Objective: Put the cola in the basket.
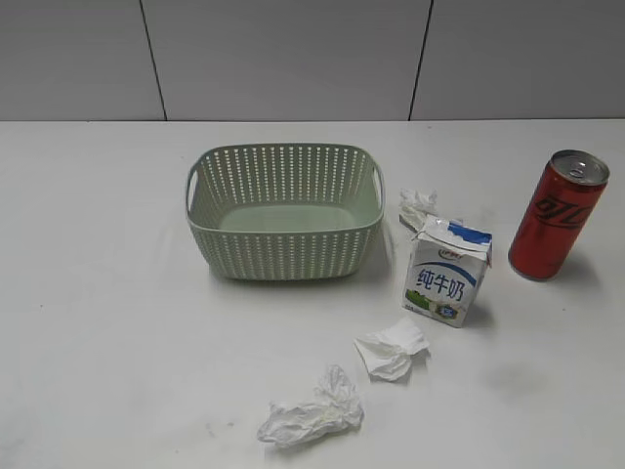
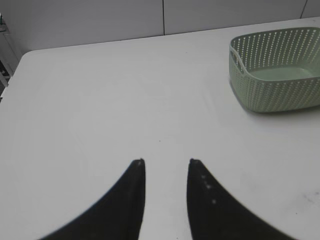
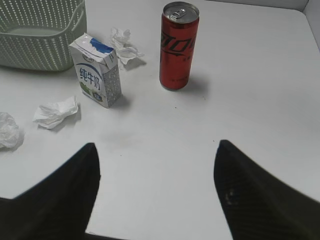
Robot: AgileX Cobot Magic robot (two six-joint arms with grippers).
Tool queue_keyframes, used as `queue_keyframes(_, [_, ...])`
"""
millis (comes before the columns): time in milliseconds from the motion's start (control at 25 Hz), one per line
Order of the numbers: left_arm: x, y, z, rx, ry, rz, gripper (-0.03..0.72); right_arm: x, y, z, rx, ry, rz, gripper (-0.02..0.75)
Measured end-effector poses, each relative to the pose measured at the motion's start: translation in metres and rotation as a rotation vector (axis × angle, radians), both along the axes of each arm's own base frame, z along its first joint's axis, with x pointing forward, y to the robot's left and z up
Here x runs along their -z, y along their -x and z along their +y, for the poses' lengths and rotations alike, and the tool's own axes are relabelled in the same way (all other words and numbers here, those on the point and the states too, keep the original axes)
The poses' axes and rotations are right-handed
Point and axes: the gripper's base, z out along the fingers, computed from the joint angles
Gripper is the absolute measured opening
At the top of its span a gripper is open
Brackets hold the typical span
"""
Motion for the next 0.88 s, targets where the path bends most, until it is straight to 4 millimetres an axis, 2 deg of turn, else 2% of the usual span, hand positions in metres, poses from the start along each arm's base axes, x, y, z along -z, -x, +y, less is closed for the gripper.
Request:
queue_keyframes(720, [0.0000,0.0000,0.0000,0.000,0.000,0.000,0.230,-0.0004,0.0000,-0.0001,0.001,0.000,-0.003,0.536])
queue_keyframes(880, [0.0000,0.0000,0.0000,0.000,0.000,0.000,0.230,-0.0085,-0.0027,0.0001,0.004,-0.004,-0.024,0.536])
